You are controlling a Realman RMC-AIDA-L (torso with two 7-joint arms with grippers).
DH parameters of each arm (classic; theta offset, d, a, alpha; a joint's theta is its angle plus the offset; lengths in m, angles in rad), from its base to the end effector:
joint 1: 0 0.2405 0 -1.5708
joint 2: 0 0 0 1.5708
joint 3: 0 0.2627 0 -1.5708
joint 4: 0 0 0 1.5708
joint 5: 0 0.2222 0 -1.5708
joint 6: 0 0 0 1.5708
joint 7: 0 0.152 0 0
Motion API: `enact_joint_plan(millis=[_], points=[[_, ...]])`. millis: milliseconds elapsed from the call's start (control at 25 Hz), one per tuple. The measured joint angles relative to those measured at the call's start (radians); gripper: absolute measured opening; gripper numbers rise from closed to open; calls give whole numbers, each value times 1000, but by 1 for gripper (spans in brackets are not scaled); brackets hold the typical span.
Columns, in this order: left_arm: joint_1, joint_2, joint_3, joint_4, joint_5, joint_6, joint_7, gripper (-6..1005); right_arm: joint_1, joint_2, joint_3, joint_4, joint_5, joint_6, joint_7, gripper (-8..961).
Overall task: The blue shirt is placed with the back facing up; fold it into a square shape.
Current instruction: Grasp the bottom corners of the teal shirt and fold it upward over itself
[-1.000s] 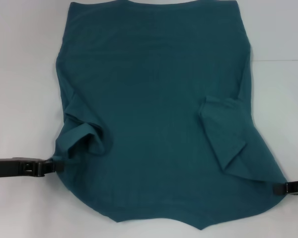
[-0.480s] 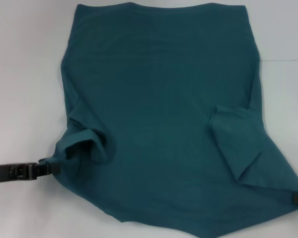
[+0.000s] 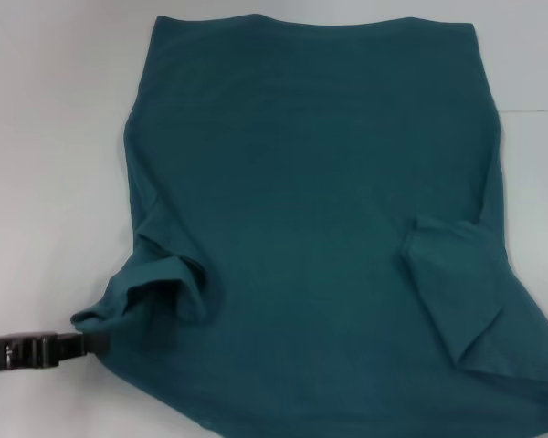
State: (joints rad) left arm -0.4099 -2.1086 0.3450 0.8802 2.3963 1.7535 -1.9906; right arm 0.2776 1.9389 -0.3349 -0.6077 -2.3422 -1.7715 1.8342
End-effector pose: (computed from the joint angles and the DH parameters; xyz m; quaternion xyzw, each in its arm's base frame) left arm -0.3417 0.2820 0.0343 -0.8061 -0.5502 -0.1911 0.1047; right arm 0.3963 0.2261 0.0566 -0.7847 0.5745 0.2112 0.0984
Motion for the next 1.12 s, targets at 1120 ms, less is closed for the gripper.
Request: enact_joint_plan(millis=[1120], points=[[60, -40, 13, -41, -9, 134, 80, 3, -66, -55, 124, -37, -5, -21, -13, 38]])
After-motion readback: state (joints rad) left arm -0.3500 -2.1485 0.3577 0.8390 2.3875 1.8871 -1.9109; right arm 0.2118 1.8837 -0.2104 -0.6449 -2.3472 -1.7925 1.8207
